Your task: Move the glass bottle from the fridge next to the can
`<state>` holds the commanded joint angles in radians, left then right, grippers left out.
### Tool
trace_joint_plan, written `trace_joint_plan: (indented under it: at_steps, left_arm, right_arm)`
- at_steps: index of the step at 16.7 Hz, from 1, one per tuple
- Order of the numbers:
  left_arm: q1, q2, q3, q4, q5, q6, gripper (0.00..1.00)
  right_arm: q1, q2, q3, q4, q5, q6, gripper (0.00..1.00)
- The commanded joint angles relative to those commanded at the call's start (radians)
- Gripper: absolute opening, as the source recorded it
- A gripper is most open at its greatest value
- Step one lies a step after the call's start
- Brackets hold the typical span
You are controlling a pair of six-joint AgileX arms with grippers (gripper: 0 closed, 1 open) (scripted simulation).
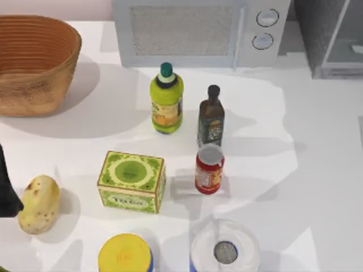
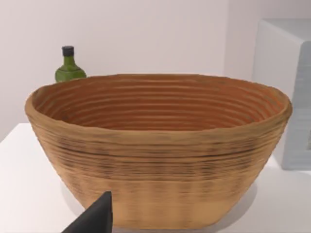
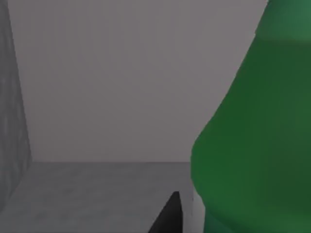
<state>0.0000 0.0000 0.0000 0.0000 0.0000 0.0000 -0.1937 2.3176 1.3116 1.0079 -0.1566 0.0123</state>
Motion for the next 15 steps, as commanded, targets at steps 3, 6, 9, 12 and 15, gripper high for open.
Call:
trace_joint_plan:
  at_steps: [3, 6, 9, 12, 15]
  left_arm:
    - [0.000, 0.000, 0.000, 0.000, 0.000, 0.000, 1.00]
    - [0.000, 0.000, 0.000, 0.000, 0.000, 0.000, 1.00]
    - [0.000, 0.000, 0.000, 0.000, 0.000, 0.000, 1.00]
    - [0.000, 0.000, 0.000, 0.000, 0.000, 0.000, 1.00]
    - [0.000, 0.000, 0.000, 0.000, 0.000, 0.000, 1.00]
  right_arm:
    - [0.000, 0.000, 0.000, 0.000, 0.000, 0.000, 0.17]
    - [0.000, 0.000, 0.000, 0.000, 0.000, 0.000, 0.00]
    - [0.000, 0.000, 0.000, 0.000, 0.000, 0.000, 0.00]
    - [0.000, 0.000, 0.000, 0.000, 0.000, 0.000, 0.00]
    - [-0.003, -0.004, 0.000, -0.003, 0.000, 0.002, 0.00]
